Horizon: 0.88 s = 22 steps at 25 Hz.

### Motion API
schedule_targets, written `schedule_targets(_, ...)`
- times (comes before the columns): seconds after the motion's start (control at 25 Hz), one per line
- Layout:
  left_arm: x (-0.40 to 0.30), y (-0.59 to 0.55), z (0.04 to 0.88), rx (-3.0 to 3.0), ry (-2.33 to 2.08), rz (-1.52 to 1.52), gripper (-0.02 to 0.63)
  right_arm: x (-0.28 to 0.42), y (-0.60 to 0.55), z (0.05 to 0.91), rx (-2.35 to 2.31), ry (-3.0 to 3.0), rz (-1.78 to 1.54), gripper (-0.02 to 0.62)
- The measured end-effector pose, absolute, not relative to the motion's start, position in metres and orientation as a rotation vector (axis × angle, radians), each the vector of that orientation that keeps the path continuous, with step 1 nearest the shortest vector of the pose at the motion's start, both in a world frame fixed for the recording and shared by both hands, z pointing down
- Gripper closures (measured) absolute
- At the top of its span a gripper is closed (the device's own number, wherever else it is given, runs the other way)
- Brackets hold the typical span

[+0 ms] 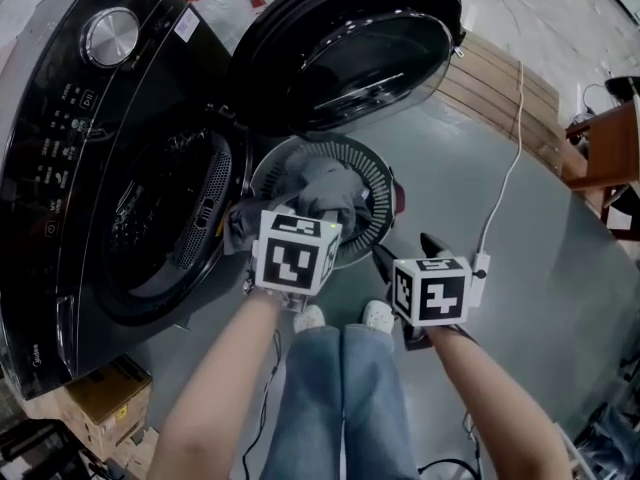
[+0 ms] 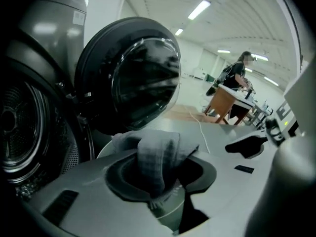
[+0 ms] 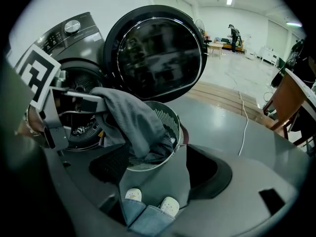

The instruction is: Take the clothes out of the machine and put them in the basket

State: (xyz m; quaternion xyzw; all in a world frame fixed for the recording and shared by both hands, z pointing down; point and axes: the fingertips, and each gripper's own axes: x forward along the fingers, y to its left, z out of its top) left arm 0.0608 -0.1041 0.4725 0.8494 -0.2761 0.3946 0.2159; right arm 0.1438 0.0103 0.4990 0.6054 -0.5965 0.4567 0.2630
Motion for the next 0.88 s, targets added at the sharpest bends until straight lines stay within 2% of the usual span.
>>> schedule_targets(0.04,0.058,-0.102,0.48,2.351,-0.78,1.128,0.397,0.144,0.012,0.5,1.634,-1.614,1.238,0.233)
schedule_targets(0.08,0.055,-0.101,0.486,2.352,-0.794,1.148,0.207,0.143,0.013,0.502,1.63,-1.616,1.241,0.233)
schedule_targets(0.12,0.052,-0.099,0.491,2.351,-0.805,1.161,0.153,0.142,0.014,0.504,1.625,-1.618,1.243,0.233)
schedule_targets(0.32,0.029,-0.087,0.517,2.291,-0.824,1.23,0.124,0.138,0.018,0.515,1.604,-1.612,1.25,0.233)
schedule_targets(0.88,-0.096,-0.084,0.604,2.028,-0.986,1.407,0.124,0.099,0.016,0.563,1.502,-1.602,1.271,0.241)
